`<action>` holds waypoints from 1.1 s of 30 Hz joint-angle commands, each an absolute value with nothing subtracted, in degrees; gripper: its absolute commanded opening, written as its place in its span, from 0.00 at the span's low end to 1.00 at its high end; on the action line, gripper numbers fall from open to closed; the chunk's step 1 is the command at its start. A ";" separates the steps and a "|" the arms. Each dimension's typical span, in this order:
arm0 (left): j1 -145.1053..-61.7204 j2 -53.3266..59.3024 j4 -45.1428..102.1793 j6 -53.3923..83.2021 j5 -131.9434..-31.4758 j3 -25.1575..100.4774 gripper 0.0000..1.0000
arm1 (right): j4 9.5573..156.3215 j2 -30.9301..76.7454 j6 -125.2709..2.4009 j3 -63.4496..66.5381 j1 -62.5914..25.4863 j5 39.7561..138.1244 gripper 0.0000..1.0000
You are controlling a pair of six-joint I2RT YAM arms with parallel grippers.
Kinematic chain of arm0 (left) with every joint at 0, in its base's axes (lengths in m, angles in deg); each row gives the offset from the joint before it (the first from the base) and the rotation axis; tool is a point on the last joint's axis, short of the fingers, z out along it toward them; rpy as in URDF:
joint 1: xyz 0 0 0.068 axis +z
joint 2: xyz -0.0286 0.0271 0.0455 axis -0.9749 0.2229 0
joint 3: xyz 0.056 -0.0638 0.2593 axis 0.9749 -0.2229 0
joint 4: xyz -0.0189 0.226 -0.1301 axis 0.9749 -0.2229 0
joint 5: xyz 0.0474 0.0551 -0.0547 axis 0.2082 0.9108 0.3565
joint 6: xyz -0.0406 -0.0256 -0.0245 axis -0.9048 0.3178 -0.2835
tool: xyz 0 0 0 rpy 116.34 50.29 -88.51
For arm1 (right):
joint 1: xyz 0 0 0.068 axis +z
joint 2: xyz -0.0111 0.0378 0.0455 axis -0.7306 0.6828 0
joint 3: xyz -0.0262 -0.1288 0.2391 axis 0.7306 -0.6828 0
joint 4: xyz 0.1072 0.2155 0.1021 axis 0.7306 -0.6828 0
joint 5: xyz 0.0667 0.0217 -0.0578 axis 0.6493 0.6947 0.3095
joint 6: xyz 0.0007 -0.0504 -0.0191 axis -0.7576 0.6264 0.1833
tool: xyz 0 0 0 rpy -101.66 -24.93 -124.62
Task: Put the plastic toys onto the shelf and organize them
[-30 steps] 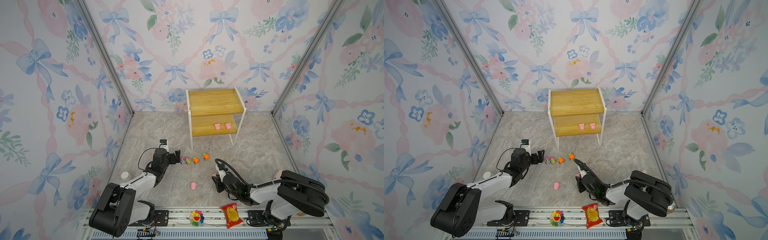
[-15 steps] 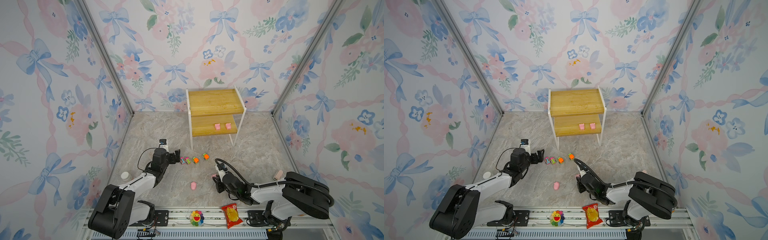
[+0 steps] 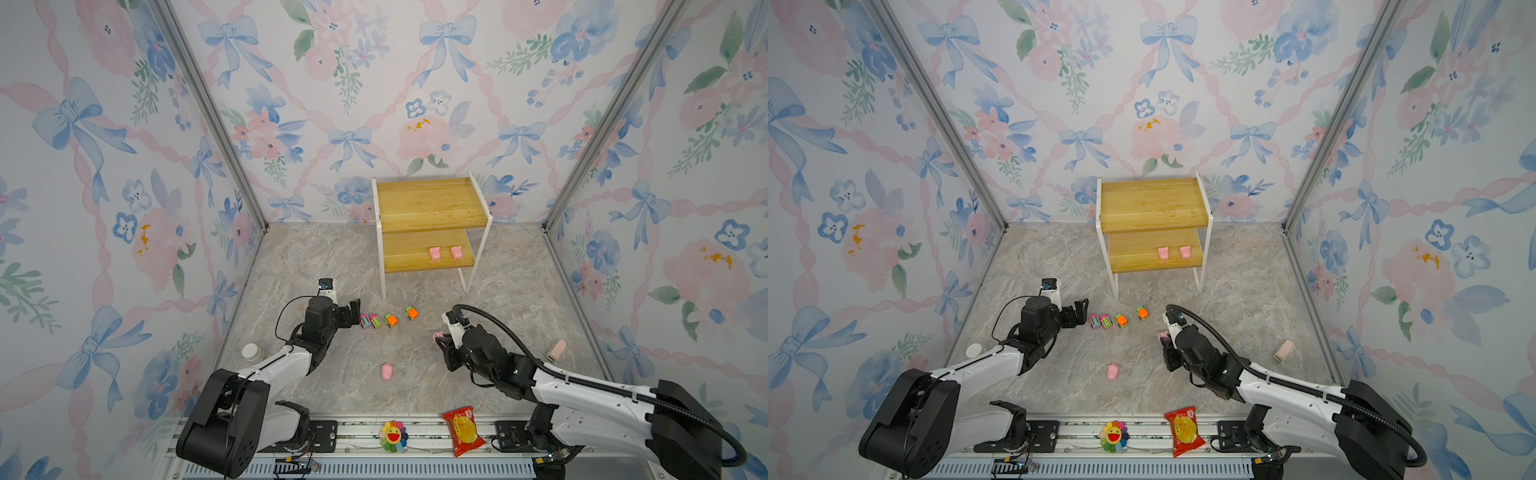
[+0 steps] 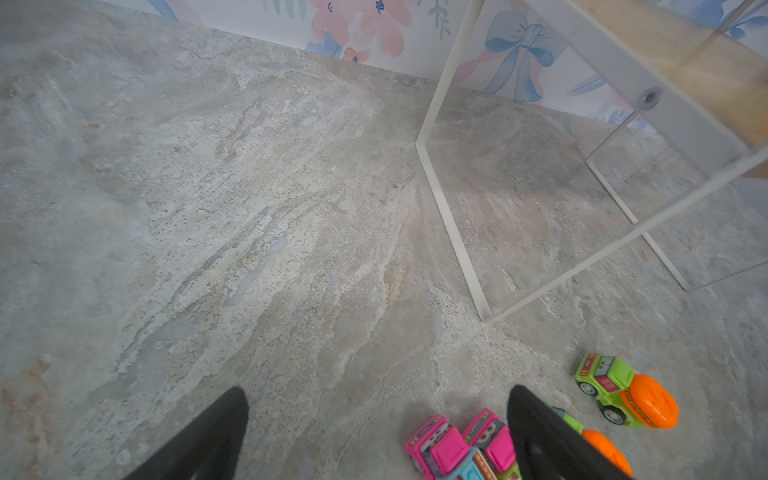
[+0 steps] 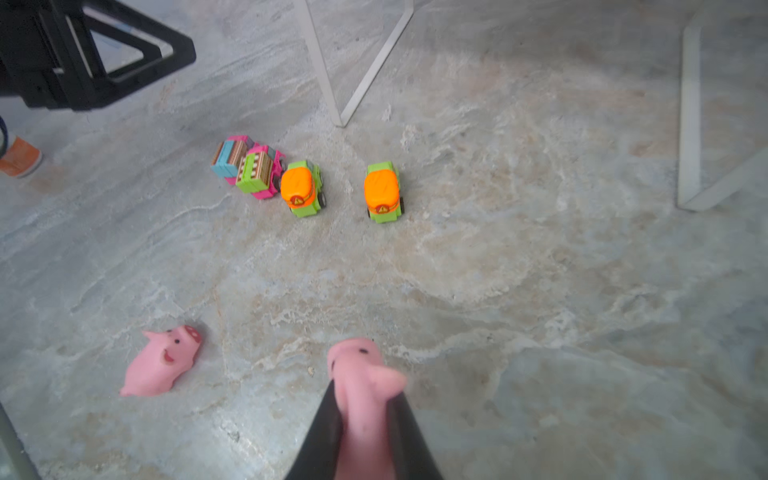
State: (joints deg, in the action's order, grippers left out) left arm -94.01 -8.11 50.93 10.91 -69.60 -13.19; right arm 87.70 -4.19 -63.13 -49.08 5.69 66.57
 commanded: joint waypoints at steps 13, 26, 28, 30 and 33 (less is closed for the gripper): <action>-94.37 -5.88 50.68 12.53 -70.84 -10.89 0.98 | 90.89 10.12 -58.04 -23.98 -4.00 67.91 0.19; -94.36 -5.87 50.75 12.52 -71.46 -10.95 0.98 | 102.24 20.00 -60.61 -19.31 -1.74 58.36 0.21; -94.40 -5.80 50.78 12.61 -71.47 -10.88 0.98 | 104.10 21.53 -60.72 -18.98 -1.10 56.60 0.21; -94.39 -5.66 50.79 12.67 -71.63 -10.87 0.98 | 105.53 23.25 -61.05 -18.21 -0.50 54.75 0.24; -94.36 -5.46 50.82 12.69 -71.80 -10.79 0.98 | 108.12 25.53 -61.05 -17.32 -0.02 54.01 0.23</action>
